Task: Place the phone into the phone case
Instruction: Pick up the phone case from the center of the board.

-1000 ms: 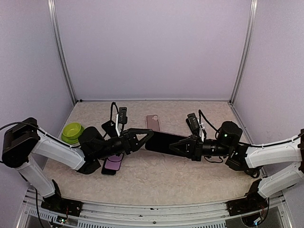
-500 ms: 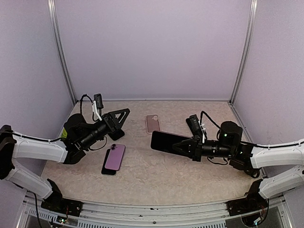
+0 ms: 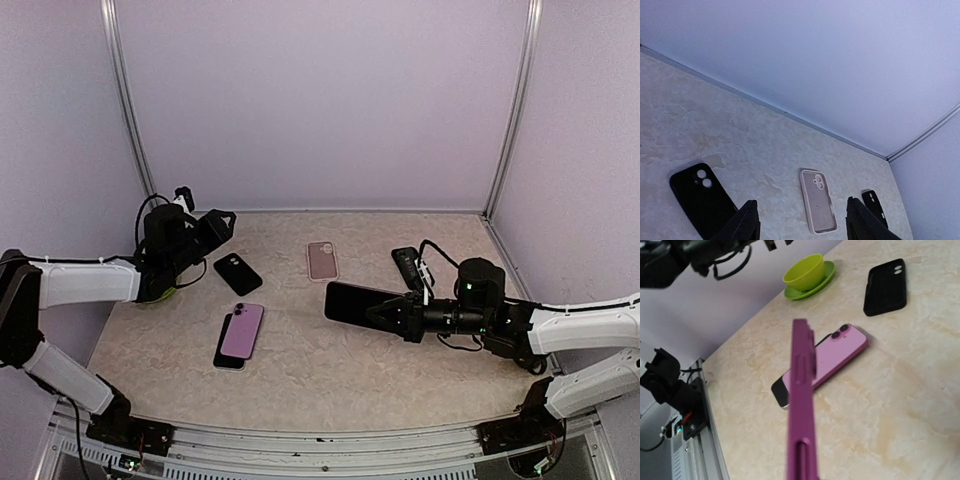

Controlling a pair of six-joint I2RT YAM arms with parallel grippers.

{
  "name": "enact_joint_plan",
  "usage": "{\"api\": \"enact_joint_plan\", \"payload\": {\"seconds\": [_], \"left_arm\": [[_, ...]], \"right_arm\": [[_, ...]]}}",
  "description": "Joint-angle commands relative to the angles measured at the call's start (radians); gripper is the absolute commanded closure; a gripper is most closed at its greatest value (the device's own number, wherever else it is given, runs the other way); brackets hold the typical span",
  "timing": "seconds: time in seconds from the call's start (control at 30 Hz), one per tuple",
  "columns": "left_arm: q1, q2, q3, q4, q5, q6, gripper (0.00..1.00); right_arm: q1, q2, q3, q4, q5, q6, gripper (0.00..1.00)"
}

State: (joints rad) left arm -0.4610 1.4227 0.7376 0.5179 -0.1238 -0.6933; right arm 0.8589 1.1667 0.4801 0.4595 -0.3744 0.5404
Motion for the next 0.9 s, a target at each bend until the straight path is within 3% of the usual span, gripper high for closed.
{"api": "enact_joint_plan", "payload": {"seconds": [0.0, 0.4, 0.87], "left_arm": [[0.056, 0.083, 0.095, -0.226, -0.075, -0.059, 0.43], [0.091, 0.405, 0.422, -0.685, -0.191, -0.15, 0.49], [0.104, 0.552, 0.482, -0.79, -0.206, -0.189, 0.54]], "right_arm": [[0.003, -0.034, 0.036, 0.019, 0.018, -0.01, 1.0], [0.003, -0.041, 0.03, -0.012, 0.057, -0.013, 1.0], [0.003, 0.009, 0.042, -0.001, 0.062, -0.016, 1.0]]}}
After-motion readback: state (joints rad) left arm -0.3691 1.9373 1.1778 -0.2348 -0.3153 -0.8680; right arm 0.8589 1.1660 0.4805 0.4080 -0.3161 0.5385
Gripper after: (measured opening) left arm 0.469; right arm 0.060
